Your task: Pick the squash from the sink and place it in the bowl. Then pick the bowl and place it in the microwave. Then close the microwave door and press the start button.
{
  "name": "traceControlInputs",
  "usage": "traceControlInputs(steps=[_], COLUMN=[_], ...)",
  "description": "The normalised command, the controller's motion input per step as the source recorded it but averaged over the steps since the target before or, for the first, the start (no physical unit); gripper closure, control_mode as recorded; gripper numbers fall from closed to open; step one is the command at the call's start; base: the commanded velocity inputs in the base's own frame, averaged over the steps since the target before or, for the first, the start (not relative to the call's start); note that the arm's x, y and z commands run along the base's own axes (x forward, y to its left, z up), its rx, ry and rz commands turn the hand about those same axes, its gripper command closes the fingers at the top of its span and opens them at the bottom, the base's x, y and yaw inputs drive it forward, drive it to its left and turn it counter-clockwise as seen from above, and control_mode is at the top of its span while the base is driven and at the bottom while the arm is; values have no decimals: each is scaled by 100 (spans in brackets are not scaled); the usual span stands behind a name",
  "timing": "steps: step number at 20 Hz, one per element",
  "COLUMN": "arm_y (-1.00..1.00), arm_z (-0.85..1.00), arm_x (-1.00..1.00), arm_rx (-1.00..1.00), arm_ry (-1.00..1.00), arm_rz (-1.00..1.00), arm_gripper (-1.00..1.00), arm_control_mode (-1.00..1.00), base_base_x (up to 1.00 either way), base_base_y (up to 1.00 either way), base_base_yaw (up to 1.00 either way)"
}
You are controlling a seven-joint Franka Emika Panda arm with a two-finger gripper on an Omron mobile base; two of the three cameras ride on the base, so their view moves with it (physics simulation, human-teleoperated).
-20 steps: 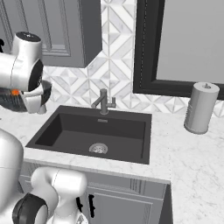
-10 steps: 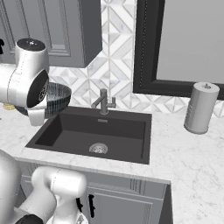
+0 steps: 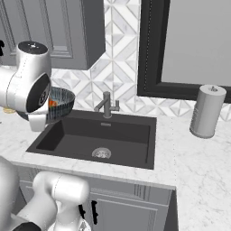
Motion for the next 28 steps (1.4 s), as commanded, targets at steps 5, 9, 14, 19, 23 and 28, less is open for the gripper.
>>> traceControlInputs(steps=[5,9,14,19,23,28], arm_y=[0,0,0,0,0,0], arm_z=[0,0,0,0,0,0], arm_x=[-15,0,0,0,0,0], arm_rx=[-1,0,0,0,0,0], arm_ry=[0,0,0,0,0,0], arm_rz=[0,0,0,0,0,0], arm_gripper=[100,100,100,100,100,100], arm_control_mode=[100,100,100,100,100,100], base_base_x=[-11,-61,-76,-22,0,0], base_base_y=[0,1,4,0,0,0], base_base_yaw=[0,0,0,43,97,96])
